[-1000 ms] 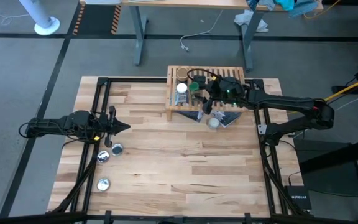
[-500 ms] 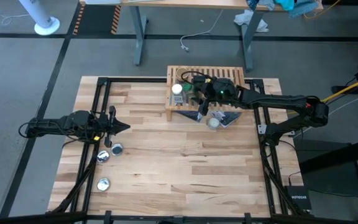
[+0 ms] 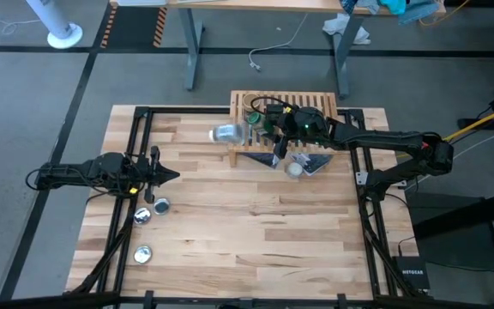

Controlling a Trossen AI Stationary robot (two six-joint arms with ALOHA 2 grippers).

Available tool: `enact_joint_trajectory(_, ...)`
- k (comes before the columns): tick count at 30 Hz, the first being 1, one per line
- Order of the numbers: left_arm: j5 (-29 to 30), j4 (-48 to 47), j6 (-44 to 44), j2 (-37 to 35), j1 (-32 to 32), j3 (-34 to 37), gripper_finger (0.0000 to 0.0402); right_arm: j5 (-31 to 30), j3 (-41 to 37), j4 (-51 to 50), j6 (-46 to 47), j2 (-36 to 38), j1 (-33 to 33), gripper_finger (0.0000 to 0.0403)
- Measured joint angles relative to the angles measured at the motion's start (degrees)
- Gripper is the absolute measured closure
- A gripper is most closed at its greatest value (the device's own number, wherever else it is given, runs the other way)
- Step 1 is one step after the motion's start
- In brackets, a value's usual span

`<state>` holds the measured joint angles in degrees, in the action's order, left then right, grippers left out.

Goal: Shelf spices
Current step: Remove the green seasoning bottle from the shelf

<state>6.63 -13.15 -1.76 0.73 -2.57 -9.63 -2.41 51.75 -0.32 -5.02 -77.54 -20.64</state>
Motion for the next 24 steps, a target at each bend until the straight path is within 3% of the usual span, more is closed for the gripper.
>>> enact_joint_trajectory(24, 0.0, 0.0, 0.0, 0.0, 0.0, 0.0, 0.0402, 2.5, -0.2, 3.9, 0.5, 4.4, 2.6, 0.0200)
